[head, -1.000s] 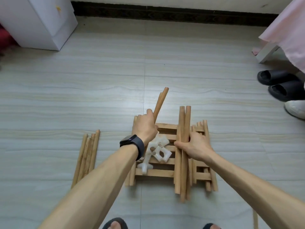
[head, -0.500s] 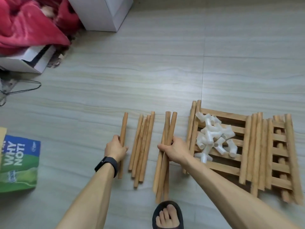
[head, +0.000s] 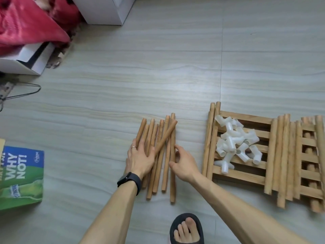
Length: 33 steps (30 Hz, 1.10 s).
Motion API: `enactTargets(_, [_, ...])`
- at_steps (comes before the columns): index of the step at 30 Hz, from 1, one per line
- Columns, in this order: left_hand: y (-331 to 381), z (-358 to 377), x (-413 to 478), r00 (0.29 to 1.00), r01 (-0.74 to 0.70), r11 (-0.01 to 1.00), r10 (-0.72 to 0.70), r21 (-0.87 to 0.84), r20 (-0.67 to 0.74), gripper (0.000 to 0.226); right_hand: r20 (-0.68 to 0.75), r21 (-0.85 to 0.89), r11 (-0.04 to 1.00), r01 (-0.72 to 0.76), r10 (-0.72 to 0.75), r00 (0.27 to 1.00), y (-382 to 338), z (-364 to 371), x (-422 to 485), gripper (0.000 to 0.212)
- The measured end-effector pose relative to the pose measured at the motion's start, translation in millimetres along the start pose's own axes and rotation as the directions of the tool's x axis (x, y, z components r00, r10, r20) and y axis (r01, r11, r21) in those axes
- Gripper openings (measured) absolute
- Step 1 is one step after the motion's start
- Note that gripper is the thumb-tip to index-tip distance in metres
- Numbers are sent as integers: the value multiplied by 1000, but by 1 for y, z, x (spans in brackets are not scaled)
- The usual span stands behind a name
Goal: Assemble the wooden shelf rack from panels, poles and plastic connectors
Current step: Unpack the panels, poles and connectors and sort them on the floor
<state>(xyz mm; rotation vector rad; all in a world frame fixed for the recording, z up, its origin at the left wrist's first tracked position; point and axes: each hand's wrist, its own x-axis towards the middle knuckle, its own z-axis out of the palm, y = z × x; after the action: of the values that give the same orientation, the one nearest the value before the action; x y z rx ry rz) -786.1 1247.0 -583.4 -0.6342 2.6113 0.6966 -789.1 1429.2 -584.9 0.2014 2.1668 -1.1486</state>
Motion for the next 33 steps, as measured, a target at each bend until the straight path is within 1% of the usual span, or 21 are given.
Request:
enactTargets(2, [1, 8, -7, 999, -11, 998, 9, 63, 45, 73, -24, -71, 997, 9, -10, 1000, 3, 7, -5, 77])
enactTargets(5, [4, 15, -14, 998, 25, 990, -33, 138, 56, 79, -63, -116, 993, -15, 8, 998, 5, 13, -10, 76])
enactTargets(8, [12, 15, -16, 992, 90, 988, -100, 125, 75, 89, -97, -163, 987, -11, -5, 995, 5, 16, -15, 70])
enactTargets(10, [18, 13, -14, 980, 134, 989, -143, 70, 141, 103, -162, -140, 990, -15, -8, 987, 2, 17, -15, 57])
enactTargets(12, [19, 11, -12, 970, 118, 991, -129, 65, 208, 113, -195, -57, 994, -93, 80, 978, -5, 16, -9, 49])
enactTargets(13, [18, 9, -12, 967, 99, 994, -109, 54, 232, 114, -191, -41, 989, -143, 133, 973, -10, 14, -3, 50])
enactTargets(15, [12, 5, -11, 965, 69, 998, -67, 1, 253, 108, -184, -77, 971, -227, 210, 960, -20, 8, 7, 60])
enactTargets(16, [10, 4, -11, 967, 63, 998, -54, -28, 248, 98, -185, -124, 959, -256, 231, 955, -25, 6, 12, 63])
enactTargets(17, [7, 1, -11, 971, 53, 998, -43, -36, 234, 86, -187, -168, 946, -276, 244, 952, -30, 4, 16, 61])
enactTargets(18, [5, 0, -10, 977, 27, 1000, -27, 1, 213, 75, -189, -194, 938, -286, 251, 949, -34, 4, 19, 56])
enactTargets(20, [2, -3, -8, 983, -65, 984, 35, 163, 182, 64, -198, -188, 941, -282, 245, 949, -37, 6, 20, 41])
enactTargets(22, [0, -1, -8, 975, -135, 953, 79, 270, 209, 66, -229, -159, 960, -232, 193, 954, -32, 5, 19, 27])
enactTargets(23, [-2, 2, -8, 970, -147, 944, 79, 296, 231, 69, -245, -159, 967, -199, 157, 957, -27, 3, 18, 21])
enactTargets(24, [-4, 5, -9, 966, -147, 940, 70, 308, 247, 72, -260, -169, 971, -168, 120, 958, -22, 1, 16, 19])
enactTargets(25, [-6, 10, -10, 965, -141, 939, 60, 314, 254, 76, -277, -181, 973, -146, 92, 957, -15, -3, 16, 23])
enactTargets(27, [-6, 18, -12, 968, -125, 943, 48, 307, 247, 84, -290, -166, 979, -120, 68, 954, -6, -9, 15, 41])
enactTargets(29, [-3, 25, -14, 973, -109, 946, 38, 304, 229, 90, -217, -139, 985, -99, 67, 974, -3, -11, 13, 58])
enactTargets(31, [1, 29, -14, 977, -85, 945, 18, 315, 212, 93, -131, -175, 983, -61, 38, 991, -5, -4, 5, 70])
enactTargets(33, [6, 31, -11, 977, -53, 944, -19, 325, 212, 97, -105, -193, 981, -34, 13, 994, -6, 6, -5, 77])
